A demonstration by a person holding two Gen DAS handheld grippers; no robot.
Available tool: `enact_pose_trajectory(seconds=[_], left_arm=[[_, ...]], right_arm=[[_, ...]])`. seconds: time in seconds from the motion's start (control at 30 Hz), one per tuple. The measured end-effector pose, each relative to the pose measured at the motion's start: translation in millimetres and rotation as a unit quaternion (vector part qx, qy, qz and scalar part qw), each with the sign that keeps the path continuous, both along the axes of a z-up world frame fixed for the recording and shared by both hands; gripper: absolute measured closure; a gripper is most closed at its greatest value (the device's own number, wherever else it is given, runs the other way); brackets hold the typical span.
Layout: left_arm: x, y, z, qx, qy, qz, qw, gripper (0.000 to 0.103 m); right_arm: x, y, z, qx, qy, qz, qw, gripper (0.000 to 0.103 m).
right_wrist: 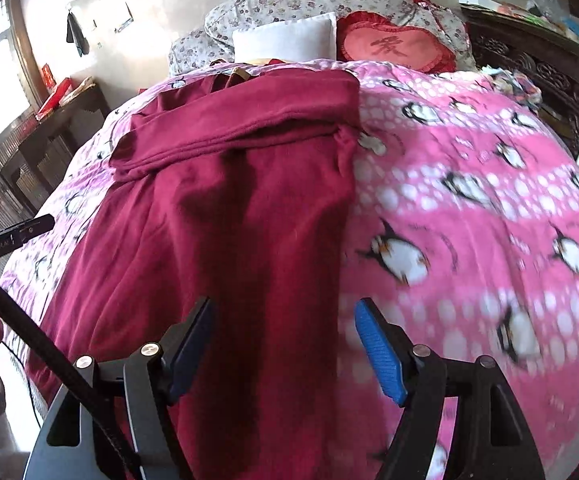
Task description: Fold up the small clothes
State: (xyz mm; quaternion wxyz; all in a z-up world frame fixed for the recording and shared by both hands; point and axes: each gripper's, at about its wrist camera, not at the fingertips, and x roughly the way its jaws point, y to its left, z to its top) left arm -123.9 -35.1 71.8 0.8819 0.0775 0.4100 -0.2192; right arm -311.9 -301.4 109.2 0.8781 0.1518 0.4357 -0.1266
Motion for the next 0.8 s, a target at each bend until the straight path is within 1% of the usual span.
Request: enact_pose_trajectory(seconds=[0.17, 0.3, 0.37, 0.47, 0.57, 0.63, 0.7, 0.8], left_arm=[[-17, 21, -12, -0.016, 0.037, -0.02, 0.999, 0.021], [-27, 41, -28, -0.025, 0.066, -0.016, 0.9974, 0.019], [-30, 49, -36, -0.034, 0.09, -0.016, 0.9953, 0.019], [-37, 55, -46, -0.05, 0.124, -0.034, 0.9904, 0.019], [-46, 51, -57, -0.045, 0.135, -0.043, 0.9888, 0.017], [-49, 45, -69, -0.04, 0.153, -0.044, 0.9865, 0.017], [-56, 41, -70, -0.03, 0.134, -0.041, 0.9896, 0.016], [-66, 31, -73, -0.016, 0.126, -0.056, 0.9903, 0.017]], right_arm=[[-38, 1, -1, 0.013, 0.004, -0.002, 1.0, 0.022], [-61, 5, -3, 0.039, -0.004, 0.003, 0.999, 0.022], [-66, 7, -7, 0.059, -0.006, 0.006, 0.998, 0.022], [-67, 10, -14, 0.079, -0.01, 0.01, 0.997, 0.022], [-65, 14, -20, 0.098, -0.016, 0.02, 0.995, 0.022], [-64, 16, -21, 0.101, -0.017, 0.021, 0.994, 0.022], [-64, 17, -20, 0.105, -0.02, 0.022, 0.994, 0.022], [-65, 17, -19, 0.106, -0.02, 0.024, 0.994, 0.022]])
